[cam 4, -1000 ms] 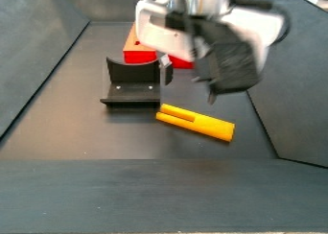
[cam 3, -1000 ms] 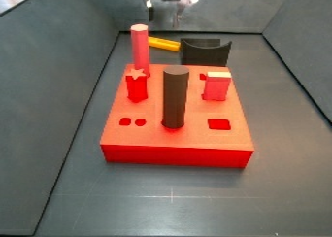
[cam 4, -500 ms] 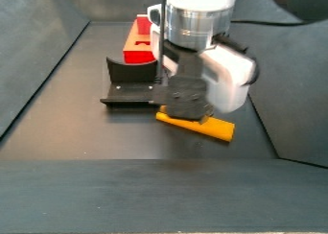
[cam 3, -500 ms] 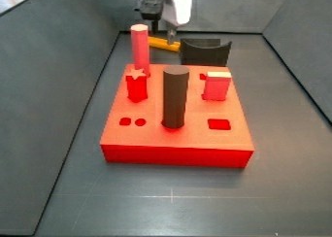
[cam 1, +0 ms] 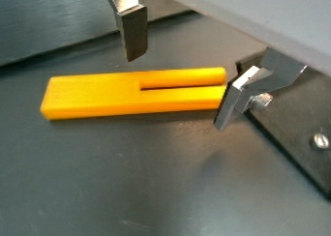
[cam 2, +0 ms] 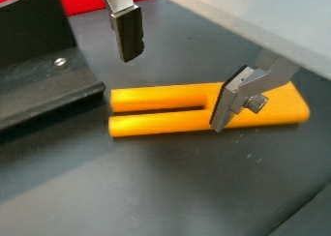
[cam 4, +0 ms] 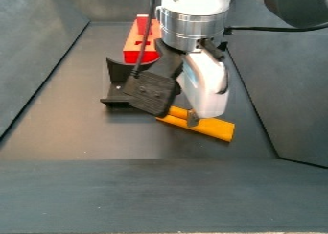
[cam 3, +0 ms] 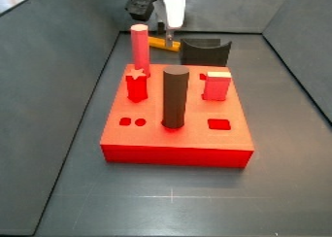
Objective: Pick up the square-circle object. Move up. Place the square-circle object on the fixture. Regrasp the square-circle object. Rotate the square-circle object. Move to above the board. Insert the square-circle object.
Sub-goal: Pick up the square-circle object.
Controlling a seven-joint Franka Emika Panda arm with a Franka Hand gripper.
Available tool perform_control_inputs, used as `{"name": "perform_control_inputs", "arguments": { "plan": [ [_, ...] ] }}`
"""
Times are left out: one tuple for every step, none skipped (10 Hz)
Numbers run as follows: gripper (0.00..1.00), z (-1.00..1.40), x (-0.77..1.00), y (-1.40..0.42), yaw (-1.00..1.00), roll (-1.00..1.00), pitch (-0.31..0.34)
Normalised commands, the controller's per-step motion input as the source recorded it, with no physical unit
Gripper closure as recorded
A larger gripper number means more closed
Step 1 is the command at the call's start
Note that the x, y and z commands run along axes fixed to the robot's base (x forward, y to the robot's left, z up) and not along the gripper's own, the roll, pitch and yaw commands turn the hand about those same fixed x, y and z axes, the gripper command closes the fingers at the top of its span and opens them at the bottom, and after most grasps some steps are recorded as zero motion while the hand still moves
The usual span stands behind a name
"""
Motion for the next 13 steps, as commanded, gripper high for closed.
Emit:
{"name": "perform_control_inputs", "arguments": {
  "plan": [
    [0.0,-0.16,0.06,0.0,-0.93,-0.13,-0.027],
    [0.0,-0.23,-0.1,0.01,-0.77,-0.13,-0.027],
    [0.0,-0.23,-0.21,0.28,-0.48,-0.16,-0.029],
    [0.0,-0.13,-0.17,0.43,-0.27,-0.25,-0.08],
    [0.0,-0.01,-0.07,0.49,-0.21,-0.29,-0.056],
    [0.0,-0.04,-0.07,0.35,-0.29,-0.2,-0.027],
    [0.0,-0.16,-0.13,0.21,-0.37,-0.21,-0.094],
    [0.0,-0.23,-0.21,0.17,-0.37,-0.27,-0.181],
    [0.0,-0.27,-0.19,0.1,-0.35,-0.36,-0.234],
    [0.0,-0.25,-0.17,0.09,-0.31,-0.39,-0.234],
    [0.0,-0.16,-0.27,0.03,-0.08,-0.31,-0.289],
    [0.0,-0.12,0.0,0.03,0.0,-0.14,-0.074],
    [0.0,0.0,0.0,0.0,0.0,0.0,-0.011]
  ]
}}
